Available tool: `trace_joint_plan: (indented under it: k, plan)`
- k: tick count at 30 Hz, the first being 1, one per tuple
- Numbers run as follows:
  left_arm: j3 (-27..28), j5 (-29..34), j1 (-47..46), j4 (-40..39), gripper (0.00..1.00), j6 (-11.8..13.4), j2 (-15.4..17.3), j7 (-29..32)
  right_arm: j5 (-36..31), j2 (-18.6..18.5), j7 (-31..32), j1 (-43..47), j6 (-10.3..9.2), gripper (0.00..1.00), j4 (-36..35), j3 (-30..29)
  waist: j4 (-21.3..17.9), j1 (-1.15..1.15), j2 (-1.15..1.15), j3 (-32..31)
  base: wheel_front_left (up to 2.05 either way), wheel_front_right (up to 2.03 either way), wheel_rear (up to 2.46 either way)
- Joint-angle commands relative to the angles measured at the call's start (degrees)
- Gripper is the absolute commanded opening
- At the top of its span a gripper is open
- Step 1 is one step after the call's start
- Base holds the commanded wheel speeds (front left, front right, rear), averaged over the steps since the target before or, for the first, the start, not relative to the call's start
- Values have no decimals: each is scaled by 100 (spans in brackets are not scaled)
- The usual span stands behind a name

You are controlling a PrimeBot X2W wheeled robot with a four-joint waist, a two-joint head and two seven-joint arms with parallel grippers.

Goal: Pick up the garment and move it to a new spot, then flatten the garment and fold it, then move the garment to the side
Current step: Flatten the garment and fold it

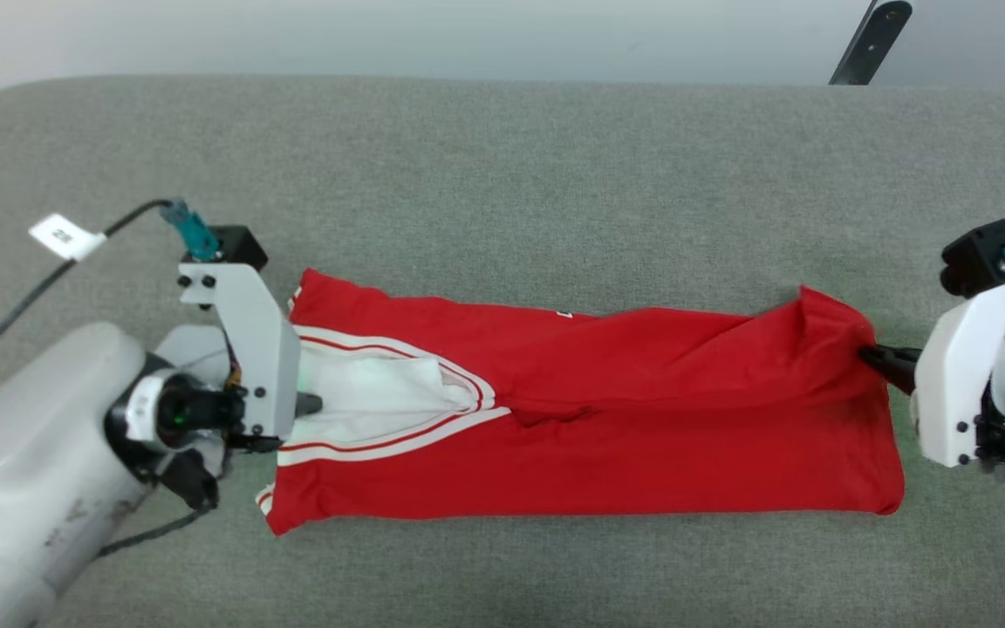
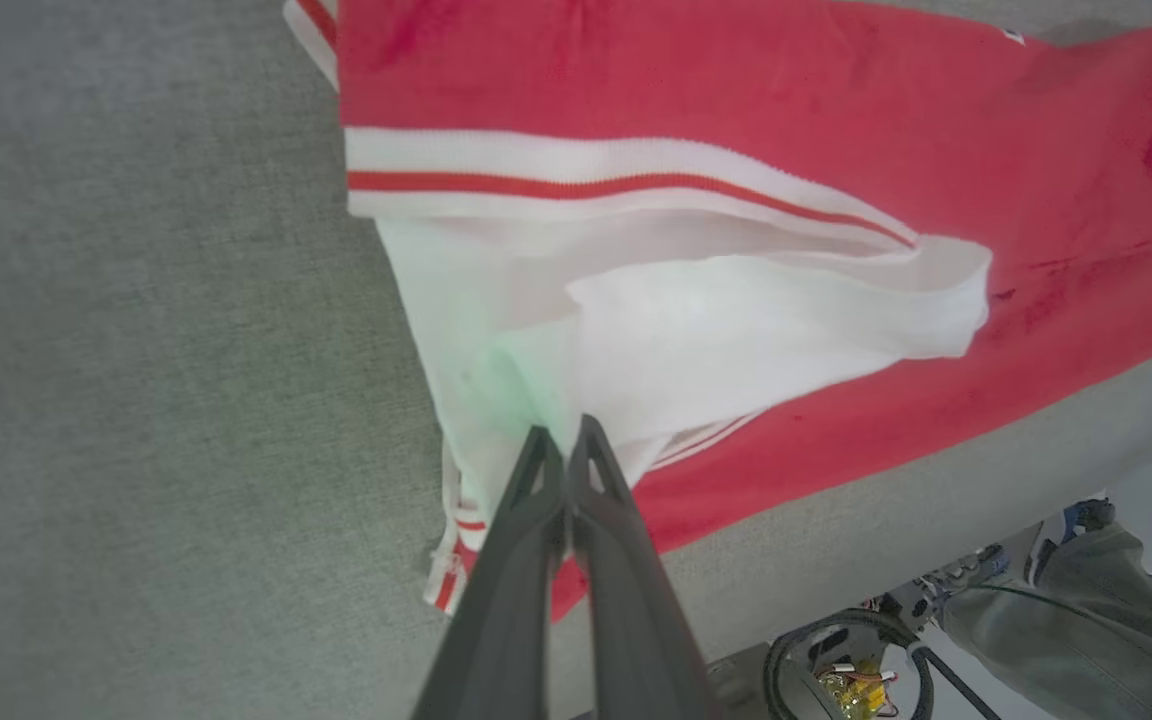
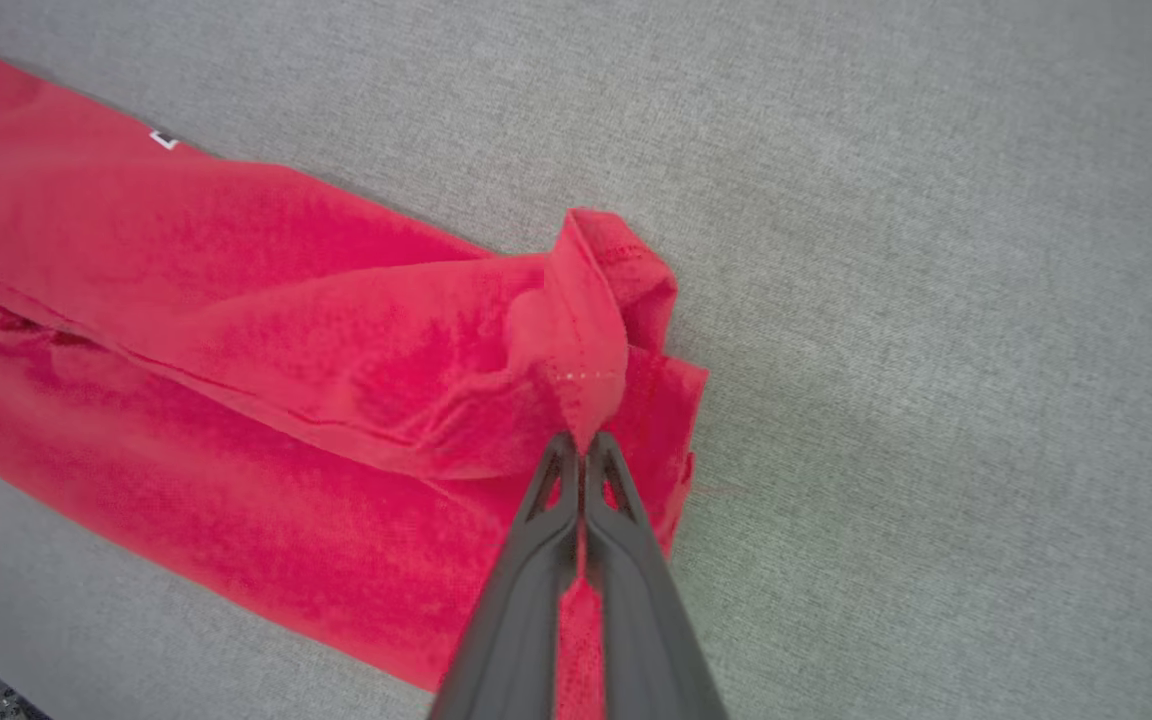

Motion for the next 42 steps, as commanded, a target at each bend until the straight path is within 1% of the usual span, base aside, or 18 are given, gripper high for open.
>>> trace_joint_plan:
  k: [1, 2, 6, 9, 10, 11, 12, 13, 15, 18, 22, 29, 35, 36, 37, 38, 39, 42]
  plan:
    - [-41, 2, 53, 105, 0, 54, -110, 34, -73, 97, 40, -42, 1, 0, 1, -16, -42, 0, 0, 65, 0, 0, 0]
    - [-41, 2, 53, 105, 0, 54, -110, 34, -73, 97, 40, -42, 1, 0, 1, -16, -42, 0, 0, 65, 0, 0, 0]
    - [-78, -31, -10, 476, 0, 135, -353, 51, -158, 279, 92, -190, 1, 0, 45, 40, -117, 0, 0, 161, 0, 0, 0]
    - [-105, -21, -74, 748, 0, 116, -485, 93, -175, 386, 108, -279, 1, 0, 104, 94, -152, 0, 0, 199, 0, 0, 0]
    - [-109, -1, -100, 804, 16, 86, -514, 86, -179, 399, 111, -298, 1, 0, 128, 104, -156, 0, 0, 206, 0, 0, 0]
    - [-109, 11, -129, 842, 42, 48, -540, 76, -179, 414, 122, -315, 1, 0, 154, 117, -155, 0, 0, 210, 0, 0, 0]
    - [-113, 34, -171, 878, 75, 17, -542, 68, -172, 423, 138, -332, 1, 0, 179, 127, -150, 0, 0, 210, 0, 0, 0]
    - [-125, 80, -226, 917, 100, -23, -508, 70, -162, 430, 151, -352, 1, 0, 208, 134, -143, 0, 0, 207, 0, 0, 0]
    - [-125, 86, -294, 966, 100, -46, -482, 139, -164, 414, 213, -377, 1, 0, 288, 160, -109, 0, 0, 183, 0, 0, 0]
    - [-154, 104, -407, 896, 100, 60, -460, 287, -74, 385, 394, -380, 1, 0, 423, 162, -35, 0, 0, 128, 0, 0, 0]
    - [-119, 136, -518, 649, 100, 180, -330, 383, -36, 410, 703, -435, 1, 0, 610, 92, 79, 0, 0, 88, 0, 0, 0]
    - [-30, 194, -331, 79, 100, 316, -172, 89, -153, 549, 1195, -339, 1, 0, 979, -38, 302, 0, 0, 113, 0, 0, 0]
    - [45, 245, -47, -275, 100, 435, -93, -302, -448, 760, 1300, -328, 1, 0, 1463, -263, 463, 0, 0, 96, 0, 0, 0]
    - [50, 238, -3, -304, 100, 459, -91, -353, -501, 806, 1298, -357, 1, 2, 1557, -280, 477, 0, 0, 69, 0, 0, 0]
    - [45, 226, 64, -315, 100, 464, -88, -380, -570, 854, 1288, -379, 1, 20, 1648, -288, 485, 0, 0, 23, 0, 0, 0]
    - [29, 209, 137, -325, 100, 465, -78, -404, -643, 908, 1263, -402, 1, 44, 1746, -316, 484, 0, 0, -34, 0, 0, 0]
    - [21, 202, 200, -327, 100, 464, -79, -420, -698, 962, 1237, -433, 1, 100, 1827, -347, 484, 0, 0, -99, 0, 0, 0]
    - [44, 193, 386, -302, 100, 436, -65, -616, -823, 1067, 1270, -522, 1, 100, 2008, -374, 468, 0, 0, -349, 0, 0, 0]
